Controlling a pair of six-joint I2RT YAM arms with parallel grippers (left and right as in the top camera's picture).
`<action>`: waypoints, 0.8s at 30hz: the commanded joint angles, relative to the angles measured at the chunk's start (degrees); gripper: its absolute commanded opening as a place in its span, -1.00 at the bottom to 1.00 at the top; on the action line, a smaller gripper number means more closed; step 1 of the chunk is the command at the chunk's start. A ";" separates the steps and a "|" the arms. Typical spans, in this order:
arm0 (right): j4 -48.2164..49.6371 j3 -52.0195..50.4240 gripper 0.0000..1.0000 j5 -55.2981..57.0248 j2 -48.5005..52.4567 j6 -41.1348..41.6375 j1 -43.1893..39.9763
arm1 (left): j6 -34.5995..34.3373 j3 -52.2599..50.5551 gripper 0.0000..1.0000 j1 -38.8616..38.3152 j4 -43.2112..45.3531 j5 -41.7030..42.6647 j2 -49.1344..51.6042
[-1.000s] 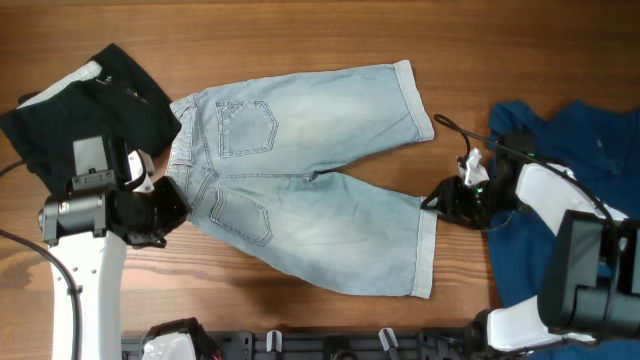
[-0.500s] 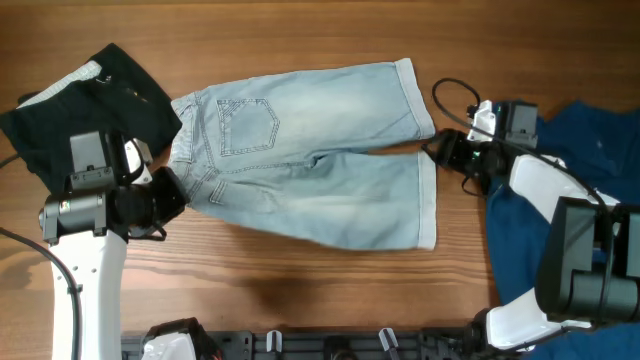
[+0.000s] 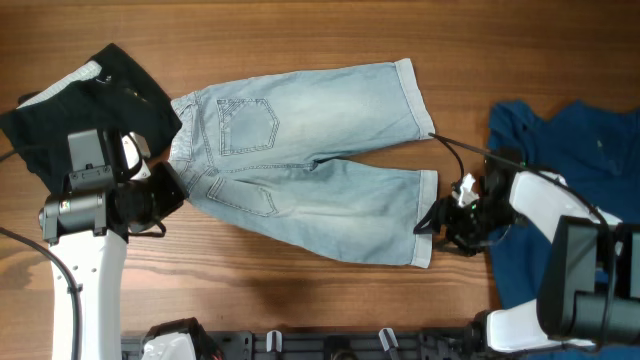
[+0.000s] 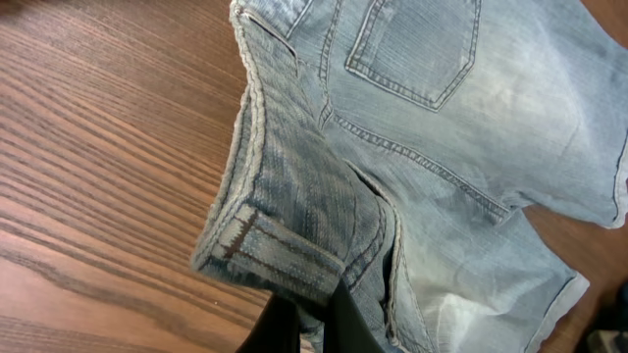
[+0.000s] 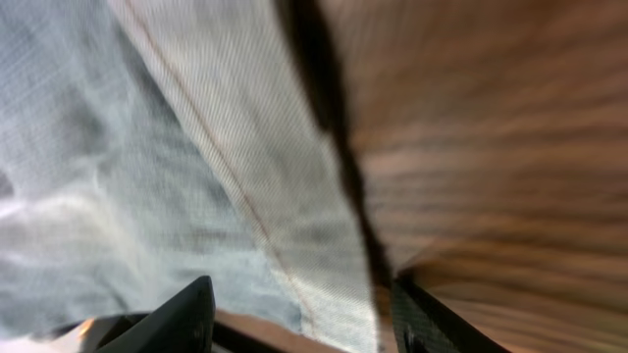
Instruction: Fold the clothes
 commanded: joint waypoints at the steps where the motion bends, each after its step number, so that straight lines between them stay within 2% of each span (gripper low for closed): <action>1: 2.75 -7.26 0.29 -0.15 1.97 -0.50 0.15 | -0.50 1.01 -0.92 0.28 0.90 -0.13 0.07; 4: 4.00 -9.27 0.30 -1.31 1.97 -0.39 0.13 | -0.50 1.01 -0.92 0.28 0.90 -0.13 0.07; 10: 8.35 -9.75 0.01 -2.25 1.97 -0.61 0.13 | -0.50 1.01 -0.92 0.28 0.87 -0.13 0.07; 12: 8.37 -9.73 0.11 -7.93 1.97 -0.37 0.15 | -0.50 1.01 -0.92 0.28 0.87 -0.11 0.07; 14: 8.20 -9.73 -0.02 -6.69 1.97 0.04 0.15 | -0.50 1.01 -0.92 0.28 0.87 -0.13 0.07; 15: 7.26 -9.73 -0.12 -1.55 1.97 3.54 0.20 | -0.50 1.01 -0.92 0.28 0.92 -0.13 0.07; 17: 6.29 -9.73 -0.09 3.78 1.97 4.98 0.87 | -0.50 1.01 -0.92 0.28 0.96 -0.13 0.07; 20: 6.51 -9.73 -0.09 3.37 1.86 5.40 3.04 | -0.50 1.01 -0.92 0.28 0.94 -0.13 0.07; 24: 7.19 -9.38 -0.08 3.15 1.79 5.99 10.16 | -0.50 1.01 -0.92 0.28 1.07 -0.13 0.07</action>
